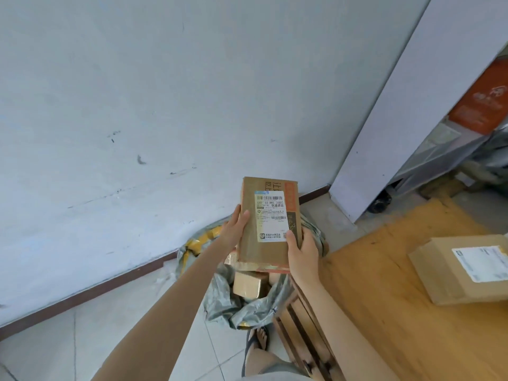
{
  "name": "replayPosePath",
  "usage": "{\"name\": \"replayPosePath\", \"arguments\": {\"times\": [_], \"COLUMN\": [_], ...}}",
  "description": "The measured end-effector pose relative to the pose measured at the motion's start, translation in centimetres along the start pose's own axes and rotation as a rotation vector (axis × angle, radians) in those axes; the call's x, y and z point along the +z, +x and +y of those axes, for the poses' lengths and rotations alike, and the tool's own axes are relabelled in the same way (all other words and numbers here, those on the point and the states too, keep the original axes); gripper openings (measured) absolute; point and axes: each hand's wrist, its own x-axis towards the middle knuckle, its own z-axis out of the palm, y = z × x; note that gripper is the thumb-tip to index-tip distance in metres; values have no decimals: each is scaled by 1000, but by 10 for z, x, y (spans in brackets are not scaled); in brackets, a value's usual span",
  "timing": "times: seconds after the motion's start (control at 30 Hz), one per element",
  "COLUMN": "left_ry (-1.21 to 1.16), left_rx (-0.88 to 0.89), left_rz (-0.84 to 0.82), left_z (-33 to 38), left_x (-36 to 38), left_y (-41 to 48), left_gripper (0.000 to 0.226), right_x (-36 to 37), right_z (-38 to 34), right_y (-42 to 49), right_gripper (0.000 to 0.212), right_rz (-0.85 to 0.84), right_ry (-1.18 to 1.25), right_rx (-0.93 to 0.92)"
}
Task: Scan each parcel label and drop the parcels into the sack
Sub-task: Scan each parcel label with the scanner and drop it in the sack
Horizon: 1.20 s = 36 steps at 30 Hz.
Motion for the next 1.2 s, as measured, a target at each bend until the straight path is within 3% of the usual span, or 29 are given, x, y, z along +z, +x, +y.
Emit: {"name": "replayPosePath", "arguments": {"times": [0.3, 0.47, 0.57, 0.63, 0.73, 0.87, 1.2], "left_ry": [36, 227, 372, 486, 701, 861, 1189], "left_rx": [-15, -13, -31, 22, 110, 156, 617], "left_rz": [-163, -279, -289, -327, -432, -566, -897], "left_z": [70, 100, 104, 106, 112, 120, 145], "left_x": [-30, -55, -66, -71, -75, -61, 45], "left_y": [115, 176, 203, 214, 228, 233, 150], "left_gripper": [58, 64, 51, 35, 34, 16, 32], "right_x": [55, 80, 96, 105, 114, 115, 15], "right_z": [-16, -27, -35, -40, -51, -65, -80], "right_y": [120, 163, 166, 162, 157, 143, 69], "right_gripper": [17, 38, 50, 48, 47, 46, 41], "right_rz": [24, 66, 166, 191, 223, 242, 404], "right_ry": [-97, -204, -305, -379, -471, -580, -701], "right_rx": [58, 152, 221, 228, 254, 291, 473]}}
